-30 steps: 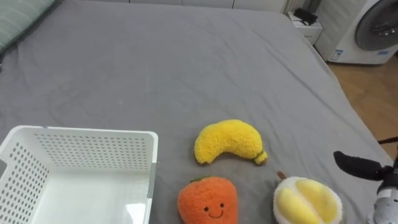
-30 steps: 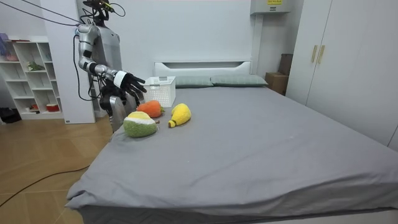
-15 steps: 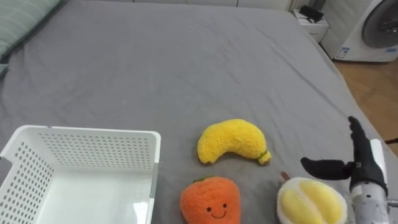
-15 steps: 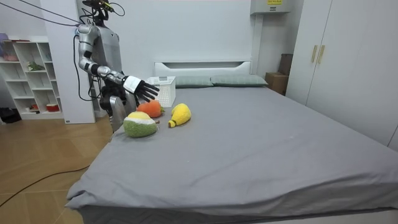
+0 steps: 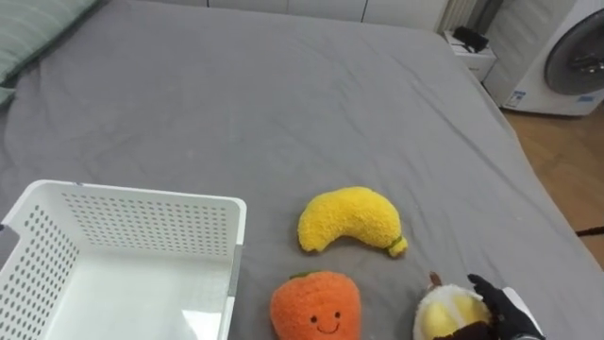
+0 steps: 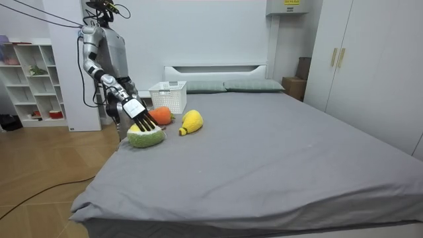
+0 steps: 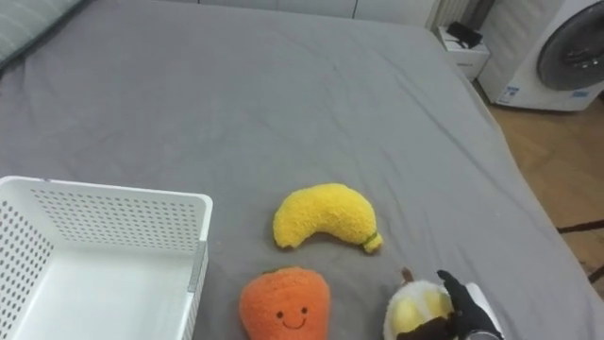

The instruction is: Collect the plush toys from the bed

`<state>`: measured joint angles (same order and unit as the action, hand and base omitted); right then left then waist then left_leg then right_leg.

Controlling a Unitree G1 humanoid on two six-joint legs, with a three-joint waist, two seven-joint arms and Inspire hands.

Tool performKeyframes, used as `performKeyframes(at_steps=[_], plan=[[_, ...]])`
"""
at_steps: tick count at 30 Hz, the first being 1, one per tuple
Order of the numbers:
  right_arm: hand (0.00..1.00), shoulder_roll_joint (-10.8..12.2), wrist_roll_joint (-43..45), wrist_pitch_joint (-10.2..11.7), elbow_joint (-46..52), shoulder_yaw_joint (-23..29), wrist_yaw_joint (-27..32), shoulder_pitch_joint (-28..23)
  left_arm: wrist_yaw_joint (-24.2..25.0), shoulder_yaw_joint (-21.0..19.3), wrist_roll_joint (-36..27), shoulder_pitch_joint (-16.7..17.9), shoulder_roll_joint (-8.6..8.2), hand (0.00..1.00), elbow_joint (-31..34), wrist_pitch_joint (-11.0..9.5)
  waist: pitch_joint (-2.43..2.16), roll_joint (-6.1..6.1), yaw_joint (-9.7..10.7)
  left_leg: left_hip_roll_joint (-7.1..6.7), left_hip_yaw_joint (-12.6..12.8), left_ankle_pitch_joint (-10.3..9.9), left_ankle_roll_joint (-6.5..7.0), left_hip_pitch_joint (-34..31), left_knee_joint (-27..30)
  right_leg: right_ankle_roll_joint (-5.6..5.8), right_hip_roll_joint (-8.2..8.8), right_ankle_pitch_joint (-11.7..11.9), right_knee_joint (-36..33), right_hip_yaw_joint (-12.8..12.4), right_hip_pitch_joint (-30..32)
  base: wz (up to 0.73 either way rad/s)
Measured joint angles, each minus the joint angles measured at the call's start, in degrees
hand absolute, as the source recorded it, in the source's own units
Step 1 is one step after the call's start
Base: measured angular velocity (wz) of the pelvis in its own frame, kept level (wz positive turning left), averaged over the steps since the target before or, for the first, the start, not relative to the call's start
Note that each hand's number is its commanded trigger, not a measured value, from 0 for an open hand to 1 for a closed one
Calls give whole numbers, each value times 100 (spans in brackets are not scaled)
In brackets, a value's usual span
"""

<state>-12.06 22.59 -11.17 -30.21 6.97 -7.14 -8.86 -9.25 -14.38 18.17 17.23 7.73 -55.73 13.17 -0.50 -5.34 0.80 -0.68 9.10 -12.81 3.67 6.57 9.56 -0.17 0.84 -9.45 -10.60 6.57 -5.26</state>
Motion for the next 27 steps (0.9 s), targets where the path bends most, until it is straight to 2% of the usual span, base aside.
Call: performKeyframes(at_steps=[7,8,9,10,27], plan=[[0,-14,39,-5,-274,66,-2,121,0,0,-1,10,-2,0,54,24,1,-8,-13,0,-12,0,0,3,7,-1,-1,0,8,4,-17,0],[16,-14,43,-8,-289,79,-2,120,0,0,-1,6,-3,0,55,24,1,-9,-17,0,-16,0,0,6,7,-1,-1,0,9,4,-21,0],[69,-14,51,-11,-300,96,-2,117,-1,1,-1,5,-3,0,55,24,1,-8,-41,0,-19,0,0,5,7,-1,-2,0,11,-3,-20,0],[98,-14,69,-11,-318,104,-2,117,-5,0,-1,5,-3,0,55,24,1,-8,-58,0,-19,0,0,5,6,-1,-4,0,11,-4,-20,0],[100,-46,351,-40,-391,110,-93,80,-17,0,2,10,-7,0,50,25,-2,24,-126,0,-40,0,-1,4,10,-4,-4,3,9,13,-32,0]])
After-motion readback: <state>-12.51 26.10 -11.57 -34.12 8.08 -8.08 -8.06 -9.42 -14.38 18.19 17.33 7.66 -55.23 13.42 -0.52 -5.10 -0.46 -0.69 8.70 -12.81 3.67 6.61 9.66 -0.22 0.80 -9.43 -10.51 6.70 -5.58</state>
